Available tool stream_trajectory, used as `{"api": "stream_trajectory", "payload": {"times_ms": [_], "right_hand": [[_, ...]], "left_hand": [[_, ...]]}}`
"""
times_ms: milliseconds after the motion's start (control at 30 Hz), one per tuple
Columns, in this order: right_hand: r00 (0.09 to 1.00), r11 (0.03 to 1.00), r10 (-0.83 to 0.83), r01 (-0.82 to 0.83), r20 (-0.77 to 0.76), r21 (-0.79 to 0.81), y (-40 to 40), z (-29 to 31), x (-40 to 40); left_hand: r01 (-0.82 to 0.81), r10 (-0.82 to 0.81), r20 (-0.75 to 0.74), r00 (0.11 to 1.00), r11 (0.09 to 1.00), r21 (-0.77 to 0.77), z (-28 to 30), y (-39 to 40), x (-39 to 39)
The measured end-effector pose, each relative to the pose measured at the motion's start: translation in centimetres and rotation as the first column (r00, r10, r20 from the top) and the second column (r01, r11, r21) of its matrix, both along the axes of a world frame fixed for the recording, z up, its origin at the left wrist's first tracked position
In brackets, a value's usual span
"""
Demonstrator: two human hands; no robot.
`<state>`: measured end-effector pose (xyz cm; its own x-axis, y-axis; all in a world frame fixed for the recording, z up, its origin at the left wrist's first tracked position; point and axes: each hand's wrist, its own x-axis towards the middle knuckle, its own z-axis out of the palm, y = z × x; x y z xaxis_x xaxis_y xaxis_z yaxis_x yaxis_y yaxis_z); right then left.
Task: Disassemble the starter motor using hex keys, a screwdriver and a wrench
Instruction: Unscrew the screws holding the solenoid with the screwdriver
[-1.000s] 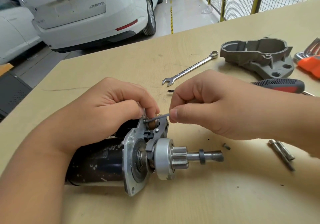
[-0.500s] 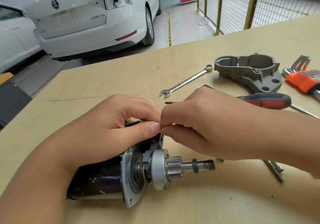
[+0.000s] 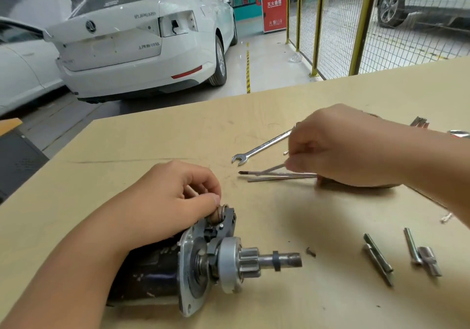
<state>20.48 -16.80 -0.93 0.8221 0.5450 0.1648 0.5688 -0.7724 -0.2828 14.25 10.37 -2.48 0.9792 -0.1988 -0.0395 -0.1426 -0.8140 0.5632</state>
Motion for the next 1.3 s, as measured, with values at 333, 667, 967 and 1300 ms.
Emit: {"api": "stream_trajectory", "payload": {"times_ms": [333, 667, 967, 1300], "right_hand": [[0.997, 0.986, 0.034, -0.045, -0.069, -0.158, 0.9, -3.0, 0.4], [0.911, 0.878, -0.358, 0.404, 0.207, -0.258, 0.0, -3.5, 2.6], [0.929, 0.897, -0.35, 0.295, -0.121, -0.33, 1.0, -2.9, 4.3], [0.953, 0.956, -0.275, 0.286, -0.128, 0.072, 0.4, -2.6, 4.0]], "left_hand": [[-0.058, 0.054, -0.103, 0.993, 0.998, -0.034, 0.5, -0.6, -0.1], [-0.086, 0.086, -0.046, 0.995, 0.996, 0.008, 0.1, -0.8, 0.0], [-0.088, 0.087, -0.066, 0.994, 0.996, -0.01, 0.3, -1.0, -0.2], [-0.085, 0.083, -0.069, 0.994, 0.996, -0.033, 0.6, -1.1, -0.4]]}}
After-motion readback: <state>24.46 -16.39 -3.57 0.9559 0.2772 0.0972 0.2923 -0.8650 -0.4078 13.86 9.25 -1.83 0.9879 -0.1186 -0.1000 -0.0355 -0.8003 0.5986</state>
